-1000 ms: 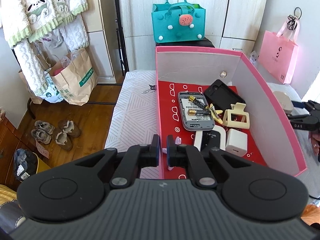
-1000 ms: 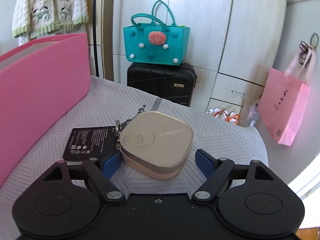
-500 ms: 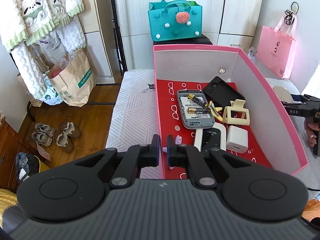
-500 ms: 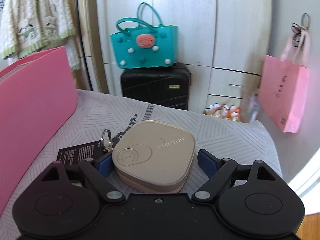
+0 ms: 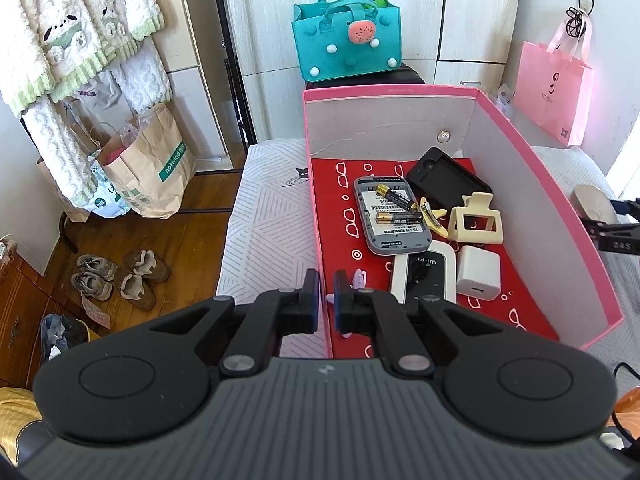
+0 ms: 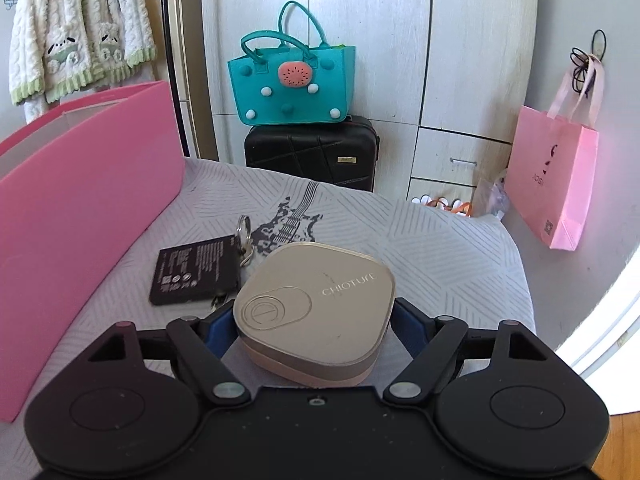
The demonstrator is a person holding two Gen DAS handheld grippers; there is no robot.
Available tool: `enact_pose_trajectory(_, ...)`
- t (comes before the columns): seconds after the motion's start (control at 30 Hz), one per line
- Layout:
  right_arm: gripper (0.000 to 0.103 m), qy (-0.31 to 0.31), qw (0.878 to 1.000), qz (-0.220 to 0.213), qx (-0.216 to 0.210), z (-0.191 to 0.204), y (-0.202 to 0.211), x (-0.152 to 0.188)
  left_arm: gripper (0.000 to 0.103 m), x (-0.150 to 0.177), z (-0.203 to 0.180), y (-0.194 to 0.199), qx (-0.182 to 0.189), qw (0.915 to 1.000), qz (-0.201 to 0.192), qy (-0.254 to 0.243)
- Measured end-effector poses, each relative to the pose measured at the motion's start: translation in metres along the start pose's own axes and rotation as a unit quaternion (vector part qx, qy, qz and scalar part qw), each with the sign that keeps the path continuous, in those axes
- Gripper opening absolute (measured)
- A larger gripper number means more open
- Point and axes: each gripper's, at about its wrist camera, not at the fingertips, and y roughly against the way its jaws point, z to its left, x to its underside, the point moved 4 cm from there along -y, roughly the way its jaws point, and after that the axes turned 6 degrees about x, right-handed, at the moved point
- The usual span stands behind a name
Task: Organize rigid objects
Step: 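Grasp the beige round case with the right tool, then carry the beige case into the pink box and open the right tool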
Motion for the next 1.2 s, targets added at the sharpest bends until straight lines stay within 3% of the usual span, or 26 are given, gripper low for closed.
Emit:
enact_pose_trajectory(0.37,0.083,0.015,0.998,-0.042,-0.038,0.025,0.066,-0.008,0.006,-0.001,0.007,0.001,0.022,0.9996,0.0,0.018)
enact_pose_trajectory(0.7,0.083,0.041,0.981,-0.098,-0.16,0.079,0.125,-0.05,0.006,0.001,0.013,0.002,0.035,0.999,-0.006,0.027)
enact_pose_trajectory(0.97,0.083,0.069,0.961,-0.04,-0.266,0.137,0.105,-0.069,0.006,0.002,0.013,0.002,0.038,0.9988,-0.011,0.028)
enact_pose_trajectory(1.2,0.084,0.07,0.944,0.085,-0.31,0.183,0.058,-0.092,0.006,0.001,0.013,0.002,0.04,0.9986,-0.012,0.031)
